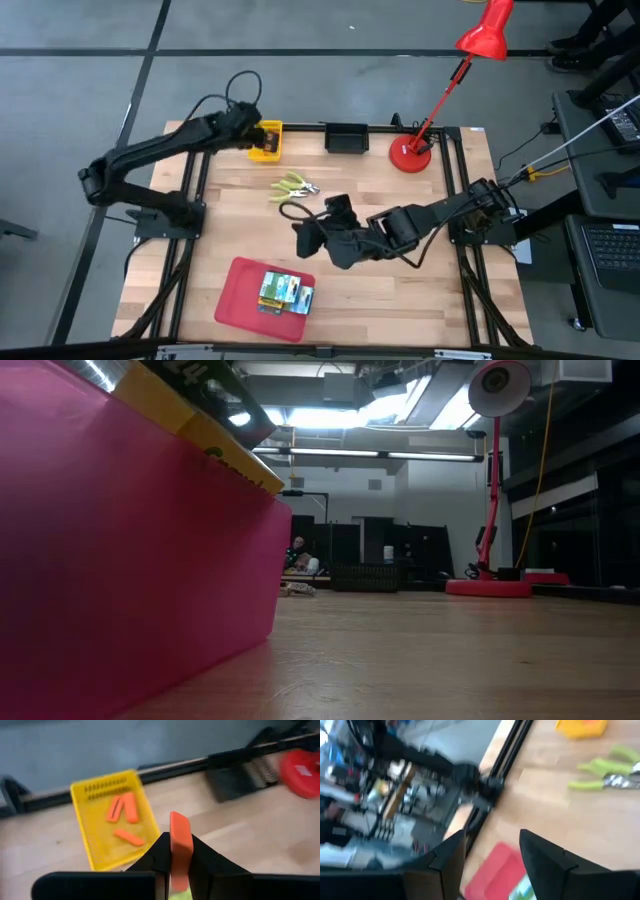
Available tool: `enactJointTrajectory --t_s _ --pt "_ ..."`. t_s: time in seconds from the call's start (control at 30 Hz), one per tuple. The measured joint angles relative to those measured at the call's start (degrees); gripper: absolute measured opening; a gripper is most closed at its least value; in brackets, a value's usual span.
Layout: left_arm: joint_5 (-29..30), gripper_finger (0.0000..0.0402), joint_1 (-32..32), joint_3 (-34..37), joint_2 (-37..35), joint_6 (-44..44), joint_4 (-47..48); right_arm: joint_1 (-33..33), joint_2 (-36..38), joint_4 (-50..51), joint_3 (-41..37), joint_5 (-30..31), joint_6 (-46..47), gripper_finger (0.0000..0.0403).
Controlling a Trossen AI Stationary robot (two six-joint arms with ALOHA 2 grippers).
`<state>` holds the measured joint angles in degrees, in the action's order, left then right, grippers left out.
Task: Pick & Place School Supplies
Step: Put the orange eraser into the yellow bin, then put the green puncher into the black bin
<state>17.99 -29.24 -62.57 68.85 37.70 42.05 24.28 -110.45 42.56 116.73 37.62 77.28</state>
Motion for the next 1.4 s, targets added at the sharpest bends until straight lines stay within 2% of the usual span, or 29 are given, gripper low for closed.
enactJointTrajectory --t_s 0.13,0.2,0.47,0.53,0.63,0.77,0.9,0.97,1.07,1.13,1.2,1.3,1.4 --pt "-11.7 0.0029 -9.7 4.8 5.7 -0.1 -10.5 1.6 0.0 0.3 0.0 5.5 2.3 0.0186" --pt "-15.6 0.003 -13.3 6.1 9.7 -0.1 -13.5 2.3 0.0 0.4 0.0 6.4 3.2 0.0184" --pt "-20.3 0.0035 -19.8 6.3 21.2 -3.6 -19.4 2.9 0.0 0.4 0.0 7.5 5.0 0.018" --pt "-21.6 0.0065 -20.5 6.3 22.0 -4.6 -20.0 3.0 0.0 0.3 0.0 7.8 5.0 0.018" --pt "-22.1 0.0133 -21.2 6.3 21.9 -6.8 -19.7 2.9 0.0 0.4 0.0 6.5 4.9 0.018" --pt "-23.7 0.0209 -21.5 6.3 18.1 -11.9 -18.5 2.3 0.0 2.5 0.0 4.2 4.8 0.018" --pt "-29.4 0.0241 -19.3 6.2 11.2 -19.5 -14.0 1.0 0.0 5.5 0.0 3.1 4.2 0.018" --pt "-33.3 0.024 -16.1 6.2 7.4 -24.3 -10.1 0.0 0.0 8.3 0.0 1.7 3.2 0.018" --pt "-36.6 0.0224 -8.8 6.5 3.3 -31.7 -4.5 -2.7 0.0 16.3 0.0 -3.6 0.5 0.018" --pt "-35.9 0.0208 -3.6 7.7 1.6 -35.5 -3.3 -5.1 0.0 22.8 0.0 -8.2 -2.1 0.018" --pt "-32.1 0.0192 1.1 9.0 1.4 -40.4 -3.1 -7.0 0.0 28.2 -0.1 -11.7 -4.6 0.018" --pt "-24.5 0.0178 5.7 10.9 3.2 -48.2 -2.6 -7.9 1.0 32.6 -0.2 -13.4 -7.0 0.0181" --pt "-21.3 0.0177 6.7 11.5 6.3 -51.9 -3.8 -6.4 3.0 33.7 -0.1 -13.1 -7.4 0.0181"
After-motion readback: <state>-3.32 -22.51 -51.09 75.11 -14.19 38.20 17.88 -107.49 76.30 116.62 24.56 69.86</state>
